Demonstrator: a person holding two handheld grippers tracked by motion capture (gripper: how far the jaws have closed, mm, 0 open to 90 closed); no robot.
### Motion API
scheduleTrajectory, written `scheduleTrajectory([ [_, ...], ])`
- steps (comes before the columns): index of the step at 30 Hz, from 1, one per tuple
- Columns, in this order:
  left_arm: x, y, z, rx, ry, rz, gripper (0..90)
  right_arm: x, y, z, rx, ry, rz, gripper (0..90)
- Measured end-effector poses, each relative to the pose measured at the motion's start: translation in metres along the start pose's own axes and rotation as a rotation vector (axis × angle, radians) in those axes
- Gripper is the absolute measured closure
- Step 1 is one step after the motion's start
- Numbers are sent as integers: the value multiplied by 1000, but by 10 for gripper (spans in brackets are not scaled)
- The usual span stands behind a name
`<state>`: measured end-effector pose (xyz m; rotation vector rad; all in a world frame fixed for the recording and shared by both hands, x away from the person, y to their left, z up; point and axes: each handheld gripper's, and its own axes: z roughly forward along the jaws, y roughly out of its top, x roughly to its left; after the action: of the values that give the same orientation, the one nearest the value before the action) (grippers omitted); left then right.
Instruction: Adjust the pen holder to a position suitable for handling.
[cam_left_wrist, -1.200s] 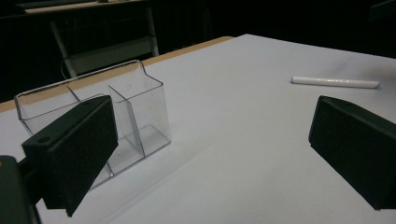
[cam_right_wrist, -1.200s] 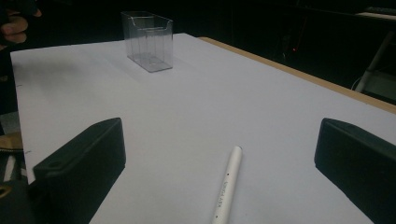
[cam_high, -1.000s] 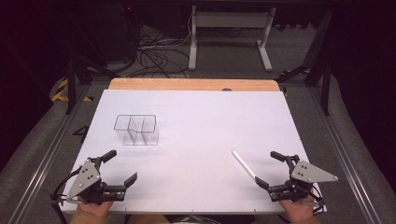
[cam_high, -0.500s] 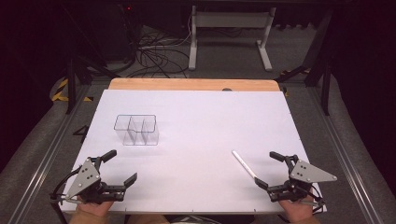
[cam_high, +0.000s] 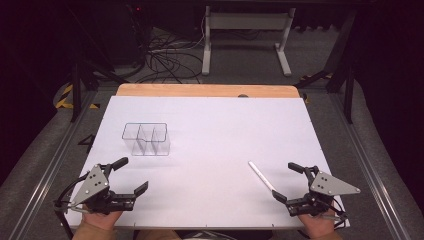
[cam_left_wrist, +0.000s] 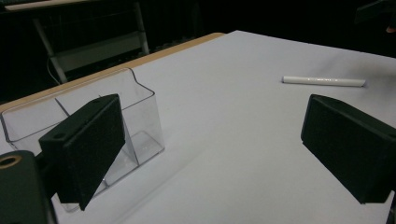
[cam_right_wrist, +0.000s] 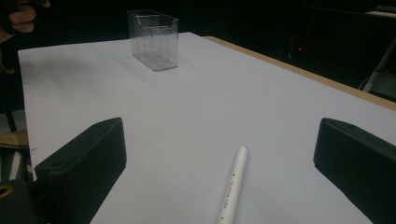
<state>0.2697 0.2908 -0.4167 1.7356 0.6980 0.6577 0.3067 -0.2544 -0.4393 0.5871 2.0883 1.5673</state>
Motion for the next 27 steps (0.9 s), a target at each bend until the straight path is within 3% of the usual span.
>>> scheduleTrajectory([
  [16, 13, 19, 11, 7, -42, -12, 75, -1, -3, -4, -4, -3, 23, 30],
  [27, 19, 32, 25, 21, -65, 3, 75, 0, -4, -8, -2, -5, 26, 30],
])
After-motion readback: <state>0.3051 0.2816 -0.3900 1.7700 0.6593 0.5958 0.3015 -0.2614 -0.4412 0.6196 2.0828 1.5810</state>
